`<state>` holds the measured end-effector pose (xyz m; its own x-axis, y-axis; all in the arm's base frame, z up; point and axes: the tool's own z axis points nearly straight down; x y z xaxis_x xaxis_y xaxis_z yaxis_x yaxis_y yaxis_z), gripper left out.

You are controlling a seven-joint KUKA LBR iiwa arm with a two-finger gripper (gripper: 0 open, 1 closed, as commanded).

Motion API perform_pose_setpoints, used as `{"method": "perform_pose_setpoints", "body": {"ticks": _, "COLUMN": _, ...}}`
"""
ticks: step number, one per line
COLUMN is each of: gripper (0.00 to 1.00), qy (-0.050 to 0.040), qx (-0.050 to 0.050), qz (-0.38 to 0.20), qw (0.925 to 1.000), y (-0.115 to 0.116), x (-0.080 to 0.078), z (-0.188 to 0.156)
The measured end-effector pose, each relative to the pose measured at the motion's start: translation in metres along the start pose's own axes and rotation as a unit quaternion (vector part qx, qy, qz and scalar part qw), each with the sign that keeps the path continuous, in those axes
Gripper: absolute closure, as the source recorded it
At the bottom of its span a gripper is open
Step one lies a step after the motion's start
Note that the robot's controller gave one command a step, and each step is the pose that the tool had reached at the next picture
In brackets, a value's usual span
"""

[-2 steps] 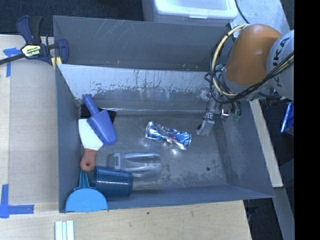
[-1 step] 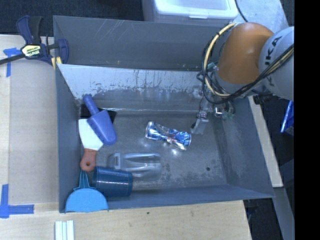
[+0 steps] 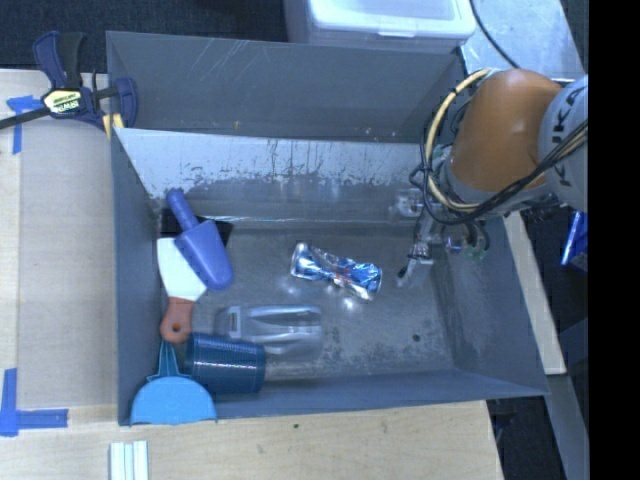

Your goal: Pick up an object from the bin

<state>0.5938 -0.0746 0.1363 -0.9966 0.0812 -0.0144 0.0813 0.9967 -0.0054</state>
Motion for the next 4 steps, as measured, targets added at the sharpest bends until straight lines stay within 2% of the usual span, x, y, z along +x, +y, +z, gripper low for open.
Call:
{"method": "perform_pose_setpoints", "body": {"ticks": 1, "gripper": 0.00, "qy": -0.0007, "qx": -0.001, "qz": 0.093, "qw": 0.9957, "y": 0.048, "x": -0.020, "z": 0.060}}
{"method": "perform_pose_setpoints", "body": {"ticks": 2, "gripper": 0.00, "qy": -0.0047, "qx": 0.002, "qz": 0.190, "qw": 0.9818, "y": -0.007, "x": -0.016, "z": 0.053}}
{"method": "perform_pose_setpoints", "body": {"ticks": 3, "gripper": 0.00, "qy": -0.0018, "qx": -0.001, "qz": 0.099, "qw": 0.9951, "y": 0.079, "x": -0.021, "z": 0.066}}
{"method": "perform_pose_setpoints", "body": {"ticks": 4, "gripper": 0.00, "qy": -0.0088, "qx": 0.004, "qz": 0.165, "qw": 0.9862, "y": -0.006, "x": -0.023, "z": 0.042}}
